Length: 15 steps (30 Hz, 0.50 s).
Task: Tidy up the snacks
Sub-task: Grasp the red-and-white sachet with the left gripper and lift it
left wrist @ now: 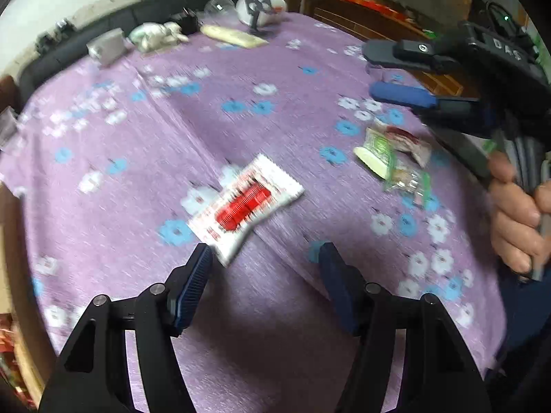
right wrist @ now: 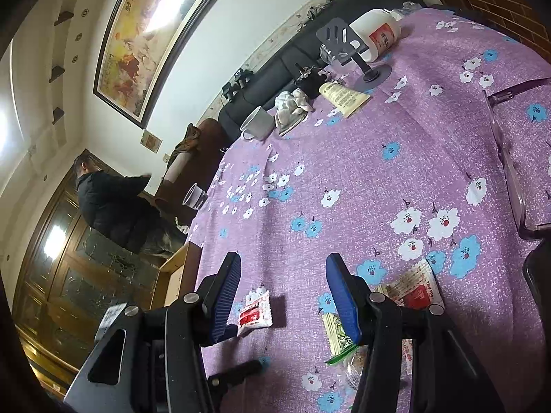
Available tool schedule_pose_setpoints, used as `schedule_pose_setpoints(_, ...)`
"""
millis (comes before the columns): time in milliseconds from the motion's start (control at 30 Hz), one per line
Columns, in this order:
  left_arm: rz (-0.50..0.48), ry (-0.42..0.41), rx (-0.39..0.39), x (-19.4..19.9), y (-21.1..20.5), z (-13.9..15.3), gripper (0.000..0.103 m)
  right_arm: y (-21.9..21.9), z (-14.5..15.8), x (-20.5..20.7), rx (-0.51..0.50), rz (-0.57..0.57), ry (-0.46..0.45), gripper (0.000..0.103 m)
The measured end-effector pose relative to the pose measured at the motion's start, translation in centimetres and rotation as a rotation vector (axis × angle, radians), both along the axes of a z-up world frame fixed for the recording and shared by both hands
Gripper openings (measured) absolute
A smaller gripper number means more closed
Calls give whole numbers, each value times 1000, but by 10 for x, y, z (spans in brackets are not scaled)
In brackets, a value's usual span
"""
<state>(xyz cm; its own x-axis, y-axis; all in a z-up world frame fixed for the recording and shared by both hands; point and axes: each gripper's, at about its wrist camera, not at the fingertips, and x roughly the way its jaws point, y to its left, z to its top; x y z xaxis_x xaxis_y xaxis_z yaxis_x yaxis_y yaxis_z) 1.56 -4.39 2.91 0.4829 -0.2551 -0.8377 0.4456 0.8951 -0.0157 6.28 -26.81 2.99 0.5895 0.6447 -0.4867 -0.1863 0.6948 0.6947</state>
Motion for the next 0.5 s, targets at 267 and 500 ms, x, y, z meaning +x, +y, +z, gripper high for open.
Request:
schedule_pose_setpoints(267, 30, -84, 68, 23, -5, 2, 63, 0, -3, 1, -10, -7, 15, 54)
schedule_pose_setpoints(500, 24, -101, 45, 29, -11, -7, 35, -1, -5, 2, -14, -12, 23, 55)
